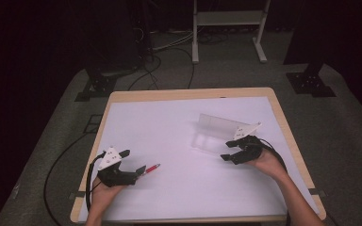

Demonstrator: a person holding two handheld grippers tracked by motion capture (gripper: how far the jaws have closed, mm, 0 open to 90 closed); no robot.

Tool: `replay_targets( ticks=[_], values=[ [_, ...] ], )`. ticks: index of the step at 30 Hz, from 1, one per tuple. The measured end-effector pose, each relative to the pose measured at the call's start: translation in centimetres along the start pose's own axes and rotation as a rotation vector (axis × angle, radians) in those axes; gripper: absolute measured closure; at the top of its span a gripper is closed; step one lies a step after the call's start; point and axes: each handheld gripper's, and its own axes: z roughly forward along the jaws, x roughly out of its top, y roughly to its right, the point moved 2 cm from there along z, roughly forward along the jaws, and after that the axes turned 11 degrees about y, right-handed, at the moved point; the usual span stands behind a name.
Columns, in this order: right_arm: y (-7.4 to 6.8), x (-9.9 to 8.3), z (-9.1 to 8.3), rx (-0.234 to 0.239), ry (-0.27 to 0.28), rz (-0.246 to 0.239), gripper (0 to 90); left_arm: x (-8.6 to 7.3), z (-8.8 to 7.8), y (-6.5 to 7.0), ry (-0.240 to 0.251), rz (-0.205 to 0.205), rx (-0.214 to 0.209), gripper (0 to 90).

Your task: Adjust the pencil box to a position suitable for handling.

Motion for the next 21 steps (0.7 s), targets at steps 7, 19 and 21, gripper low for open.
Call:
replay_targets(
  ticks=[7,19,21],
  values=[
    [0.1,0.3,1.0,0.003,-0.036,-0.006,44.6,0.0,0.0,0.0,-0.002,-0.002,-0.003,10.2],
    [0.6,-0.1,2.3,0.019,-0.102,-0.008,62.9,0.0,-0.1,0.0,0.010,-0.007,0.004,9.9],
    [0.6,-0.1,2.3,0.014,-0.104,-0.017,63.6,0.0,-0.1,0.0,0.013,-0.010,0.005,9.9]
  ],
)
